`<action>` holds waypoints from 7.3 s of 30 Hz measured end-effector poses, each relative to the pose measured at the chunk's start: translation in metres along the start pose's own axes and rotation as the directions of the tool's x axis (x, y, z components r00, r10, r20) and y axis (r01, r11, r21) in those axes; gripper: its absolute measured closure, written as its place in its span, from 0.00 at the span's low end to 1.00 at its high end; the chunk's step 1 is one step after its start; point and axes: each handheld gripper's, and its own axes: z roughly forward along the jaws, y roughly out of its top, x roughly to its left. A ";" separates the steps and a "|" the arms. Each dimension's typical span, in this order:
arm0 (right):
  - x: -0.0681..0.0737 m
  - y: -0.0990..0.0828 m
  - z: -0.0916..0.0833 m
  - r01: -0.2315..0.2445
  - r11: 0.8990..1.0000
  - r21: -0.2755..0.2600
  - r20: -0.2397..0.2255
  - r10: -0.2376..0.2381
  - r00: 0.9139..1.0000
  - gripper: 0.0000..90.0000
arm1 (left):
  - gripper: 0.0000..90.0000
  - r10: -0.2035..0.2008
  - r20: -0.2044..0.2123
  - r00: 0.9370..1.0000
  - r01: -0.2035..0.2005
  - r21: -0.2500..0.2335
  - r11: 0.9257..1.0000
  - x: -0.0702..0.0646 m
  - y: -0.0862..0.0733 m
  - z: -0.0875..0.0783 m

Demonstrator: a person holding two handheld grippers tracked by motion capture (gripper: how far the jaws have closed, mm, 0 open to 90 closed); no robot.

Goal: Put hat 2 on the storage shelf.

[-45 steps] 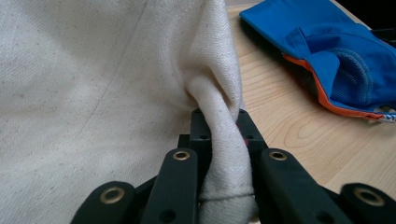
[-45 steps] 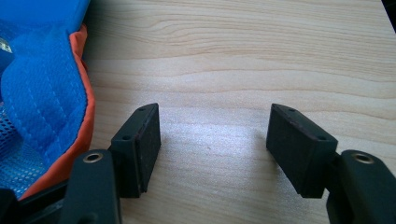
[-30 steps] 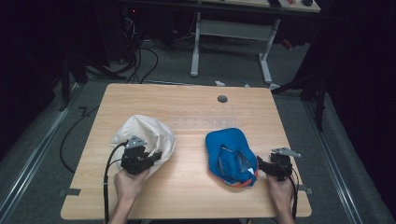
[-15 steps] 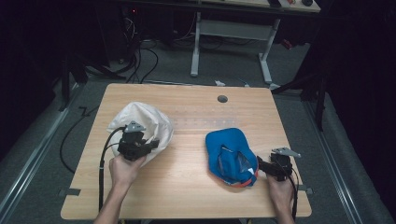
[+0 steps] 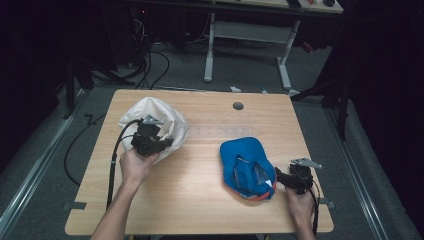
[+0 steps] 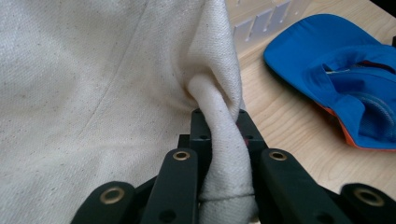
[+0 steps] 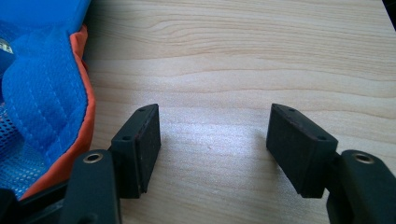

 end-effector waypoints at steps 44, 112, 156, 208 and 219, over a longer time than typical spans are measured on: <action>0.000 0.000 0.000 0.008 1.000 -0.002 -0.001 -0.008 1.000 0.38 | 0.91 0.180 -0.154 0.971 -0.144 0.221 0.965 -0.009 0.029 0.089; 0.014 0.016 0.017 0.073 0.997 -0.015 -0.061 -0.074 0.995 0.52 | 0.94 0.247 -0.206 0.947 -0.117 0.495 0.861 -0.021 0.043 0.129; 0.016 0.016 0.017 0.079 0.997 -0.015 -0.066 -0.080 0.995 0.49 | 0.93 0.178 -0.259 0.950 -0.027 0.497 0.867 -0.011 0.033 0.140; 0.014 0.017 0.018 0.050 0.999 -0.003 -0.056 -0.050 0.997 0.42 | 0.38 -0.012 -0.043 0.999 0.005 -0.150 0.989 0.030 -0.103 -0.007; 0.006 0.011 0.005 -0.020 0.996 -0.085 -0.075 0.014 0.997 0.52 | 0.36 -0.016 -0.137 0.990 -0.009 -0.175 0.985 0.052 -0.133 0.005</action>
